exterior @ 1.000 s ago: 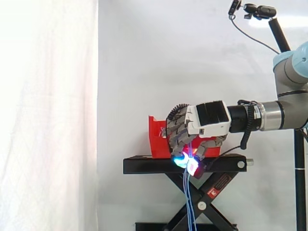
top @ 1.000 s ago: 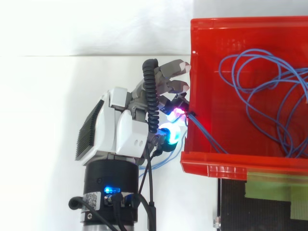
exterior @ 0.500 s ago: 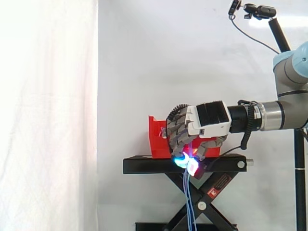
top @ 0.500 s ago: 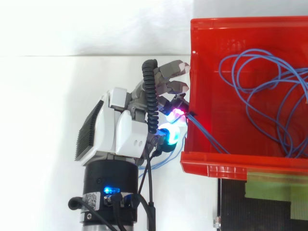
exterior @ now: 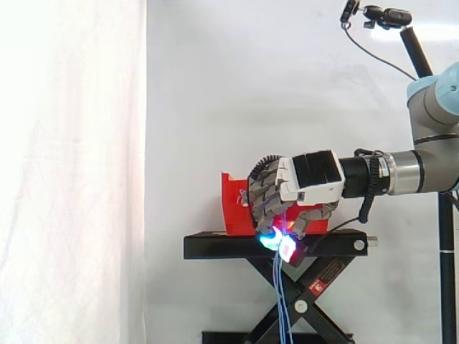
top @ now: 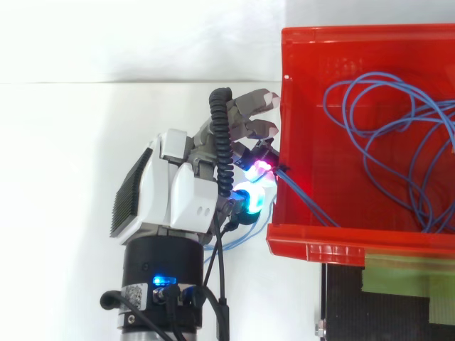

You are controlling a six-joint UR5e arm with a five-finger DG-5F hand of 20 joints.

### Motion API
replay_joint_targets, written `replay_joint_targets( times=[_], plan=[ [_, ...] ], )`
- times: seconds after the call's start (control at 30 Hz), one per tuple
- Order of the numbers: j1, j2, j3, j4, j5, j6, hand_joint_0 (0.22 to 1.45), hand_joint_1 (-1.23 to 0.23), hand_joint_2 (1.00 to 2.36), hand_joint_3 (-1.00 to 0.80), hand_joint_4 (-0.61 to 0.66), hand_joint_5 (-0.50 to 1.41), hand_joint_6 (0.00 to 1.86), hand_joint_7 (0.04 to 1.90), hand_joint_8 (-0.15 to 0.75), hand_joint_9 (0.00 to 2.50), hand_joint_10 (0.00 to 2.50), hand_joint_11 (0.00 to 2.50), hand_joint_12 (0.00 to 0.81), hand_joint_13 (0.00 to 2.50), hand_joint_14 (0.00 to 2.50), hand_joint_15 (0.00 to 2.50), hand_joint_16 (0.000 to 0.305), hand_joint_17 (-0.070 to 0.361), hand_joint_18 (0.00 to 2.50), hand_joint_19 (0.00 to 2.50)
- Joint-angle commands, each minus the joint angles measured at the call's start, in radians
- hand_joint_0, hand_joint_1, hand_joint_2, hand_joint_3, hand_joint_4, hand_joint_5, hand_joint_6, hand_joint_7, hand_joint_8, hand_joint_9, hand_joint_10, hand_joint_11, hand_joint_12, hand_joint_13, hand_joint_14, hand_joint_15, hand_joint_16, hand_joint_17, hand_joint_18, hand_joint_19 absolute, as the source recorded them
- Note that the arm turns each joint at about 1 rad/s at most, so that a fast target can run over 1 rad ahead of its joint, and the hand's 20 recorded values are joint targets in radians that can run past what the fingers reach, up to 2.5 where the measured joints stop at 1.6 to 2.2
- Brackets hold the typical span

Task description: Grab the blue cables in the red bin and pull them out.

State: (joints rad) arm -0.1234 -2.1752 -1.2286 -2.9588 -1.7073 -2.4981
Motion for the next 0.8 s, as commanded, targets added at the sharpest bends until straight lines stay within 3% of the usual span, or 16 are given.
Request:
replay_joint_targets(
  times=[0.0, 0.43, 0.77],
  plan=[
    [0.001, 0.000, 0.000, 0.001, 0.000, 0.000, 0.91, -0.79, 1.00, -1.00, 0.02, 0.88, 0.79, 0.72, 0.257, 0.97, 0.02, 0.52, 0.338, 0.74, 0.02, 0.41, 0.040, 0.089, 0.56, 0.44],
    [0.002, 0.000, 0.000, 0.001, 0.000, 0.003, 0.91, -0.79, 1.00, -1.00, 0.02, 0.88, 0.79, 0.72, 0.256, 0.96, 0.02, 0.53, 0.339, 0.74, 0.02, 0.41, 0.040, 0.089, 0.56, 0.45],
    [0.008, 0.002, 0.001, 0.001, 0.002, 0.058, 0.91, -0.79, 1.00, -1.00, 0.02, 0.88, 0.79, 0.71, 0.256, 0.96, 0.02, 0.52, 0.339, 0.74, 0.02, 0.41, 0.040, 0.089, 0.56, 0.45]
  ],
)
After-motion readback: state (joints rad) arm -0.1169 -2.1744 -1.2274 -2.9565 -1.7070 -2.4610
